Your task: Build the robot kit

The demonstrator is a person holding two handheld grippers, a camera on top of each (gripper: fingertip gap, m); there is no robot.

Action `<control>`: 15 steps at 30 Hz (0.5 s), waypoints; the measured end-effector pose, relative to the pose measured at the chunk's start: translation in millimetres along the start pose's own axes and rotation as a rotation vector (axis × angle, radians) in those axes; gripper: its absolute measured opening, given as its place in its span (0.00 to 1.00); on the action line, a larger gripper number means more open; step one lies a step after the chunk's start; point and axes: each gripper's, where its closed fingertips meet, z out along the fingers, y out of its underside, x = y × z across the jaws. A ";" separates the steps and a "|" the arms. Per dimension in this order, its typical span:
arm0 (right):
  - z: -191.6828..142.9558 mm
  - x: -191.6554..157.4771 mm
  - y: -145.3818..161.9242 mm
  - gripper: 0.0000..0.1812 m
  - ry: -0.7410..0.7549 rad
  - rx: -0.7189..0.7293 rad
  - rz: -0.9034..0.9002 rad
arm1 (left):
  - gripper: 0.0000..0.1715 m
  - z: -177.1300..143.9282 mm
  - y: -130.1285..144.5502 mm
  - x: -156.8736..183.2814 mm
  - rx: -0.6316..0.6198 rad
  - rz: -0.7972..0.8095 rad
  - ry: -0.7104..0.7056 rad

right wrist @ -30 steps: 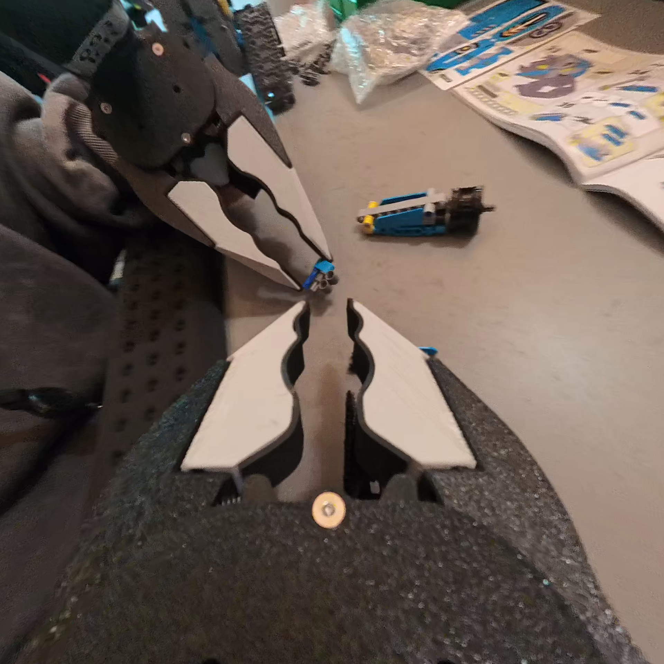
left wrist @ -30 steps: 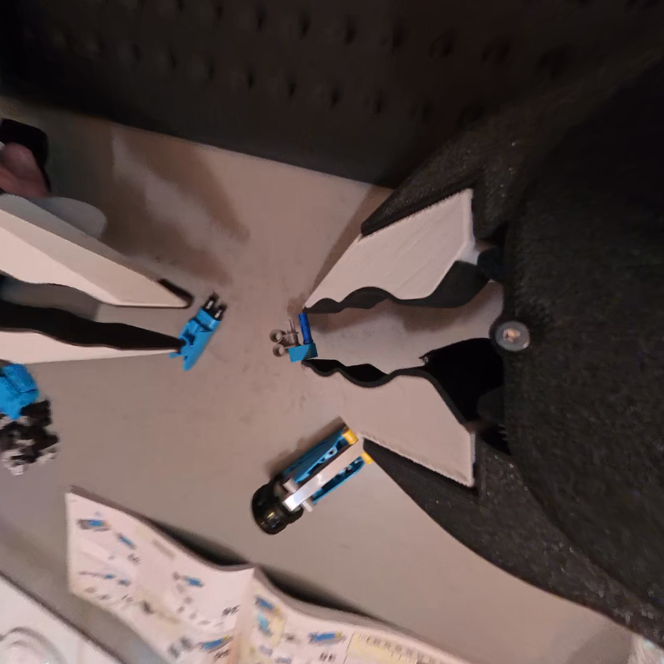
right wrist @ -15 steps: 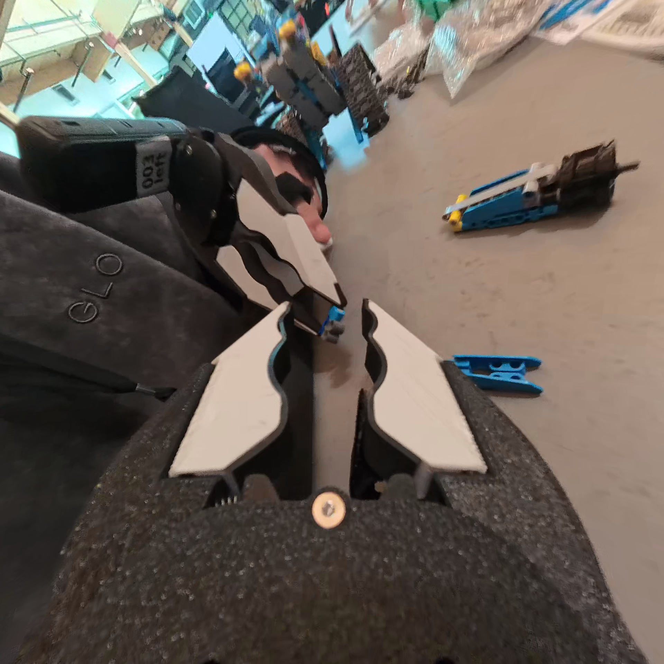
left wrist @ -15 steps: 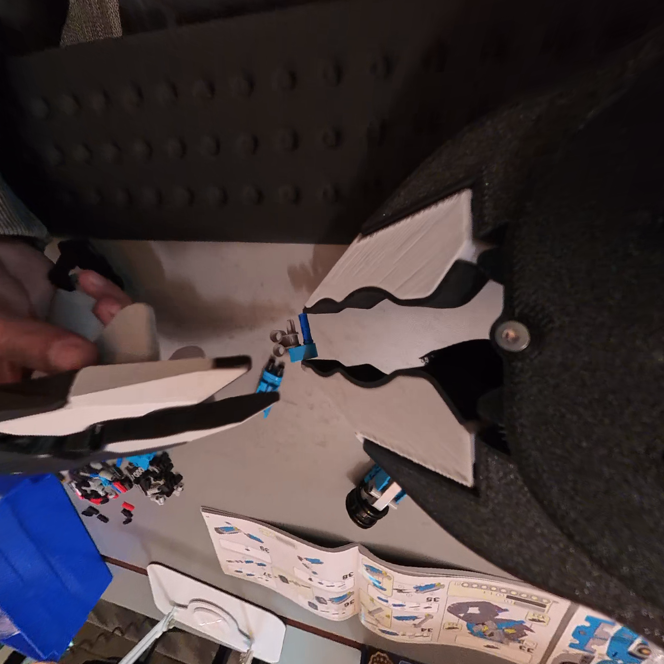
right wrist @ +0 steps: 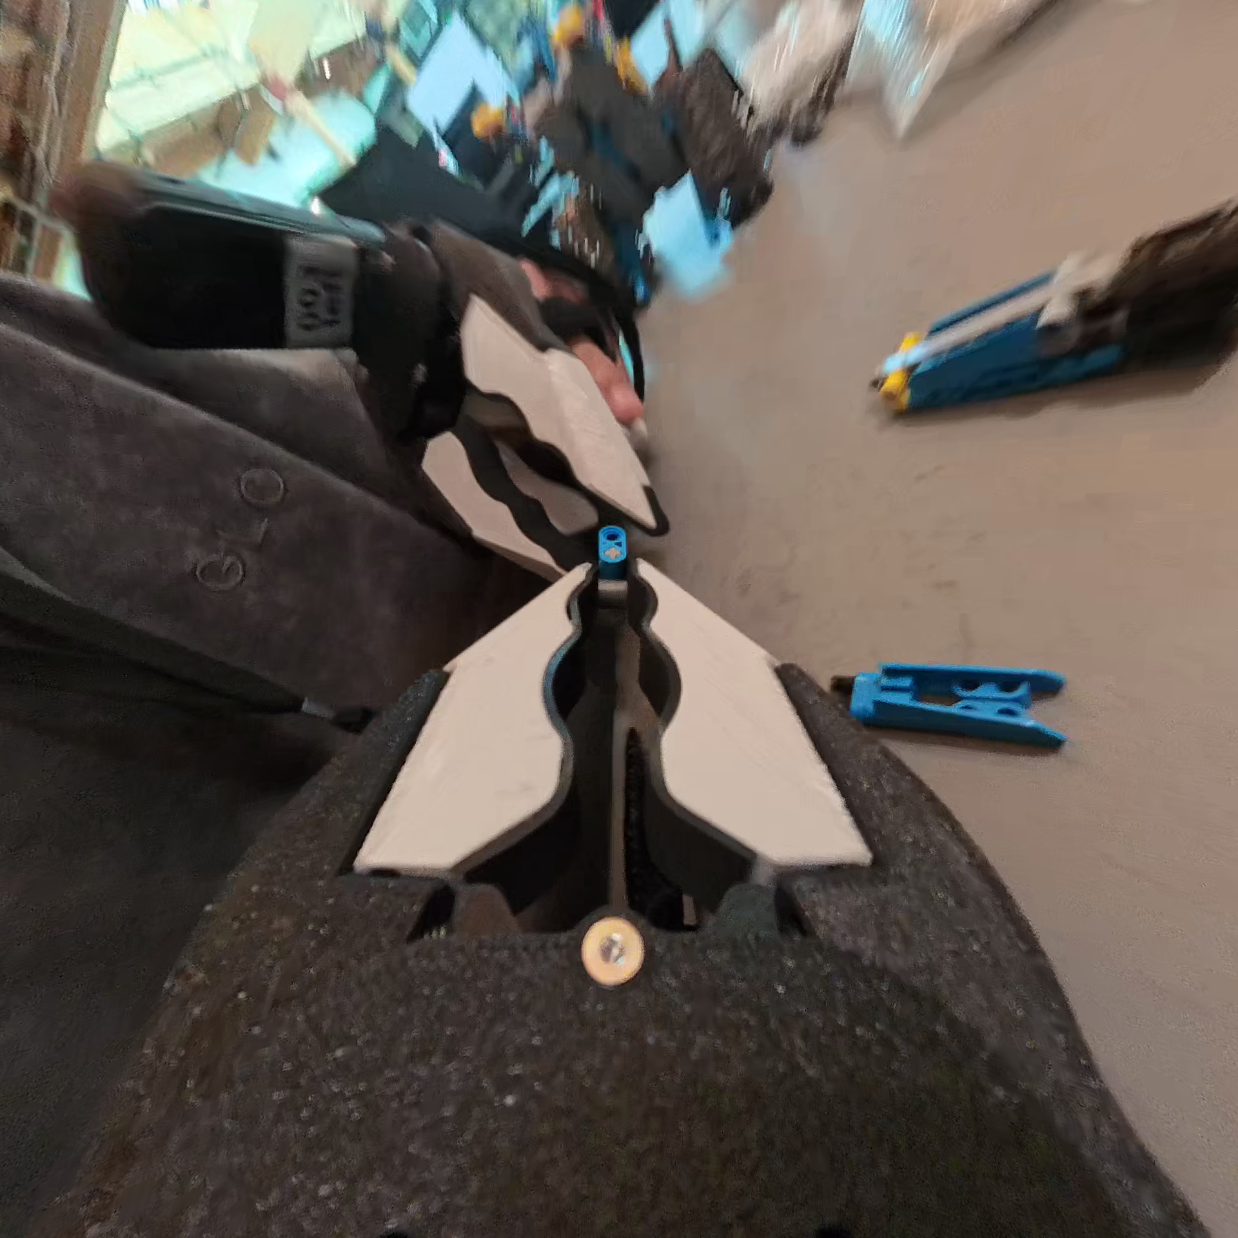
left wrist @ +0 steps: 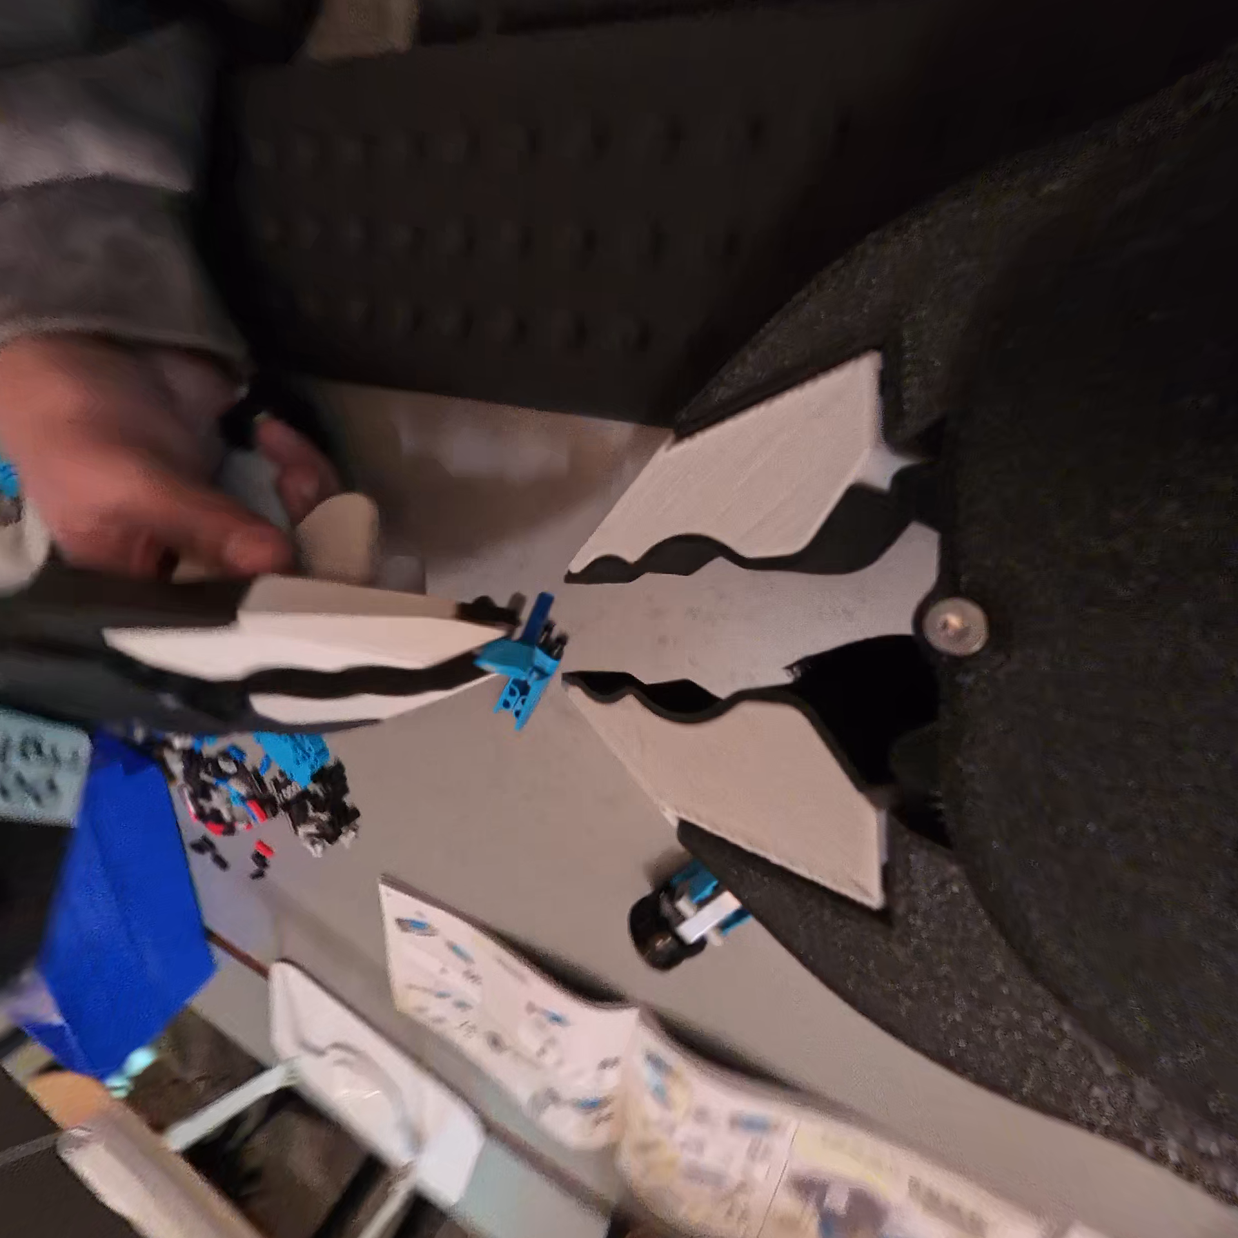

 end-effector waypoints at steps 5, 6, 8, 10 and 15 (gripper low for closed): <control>-8.0 -23.0 -21.3 0.04 -0.052 0.111 -0.125 | 0.15 -7.0 -28.6 -3.0 0.247 -0.362 0.155; -6.4 -24.7 -20.7 0.04 -0.040 0.104 -0.156 | 0.14 -9.5 -32.5 -1.2 0.277 -0.372 0.182; -7.2 -29.3 -23.6 0.04 -0.043 0.118 -0.190 | 0.06 -12.4 -35.7 3.6 0.300 -0.357 0.217; -8.0 -28.9 -23.8 0.04 -0.049 0.123 -0.182 | 0.02 -13.9 -36.7 2.3 0.312 -0.340 0.198; -7.9 -22.6 -19.2 0.04 -0.006 0.091 -0.204 | 0.02 -12.2 -31.9 -0.8 0.302 -0.391 0.227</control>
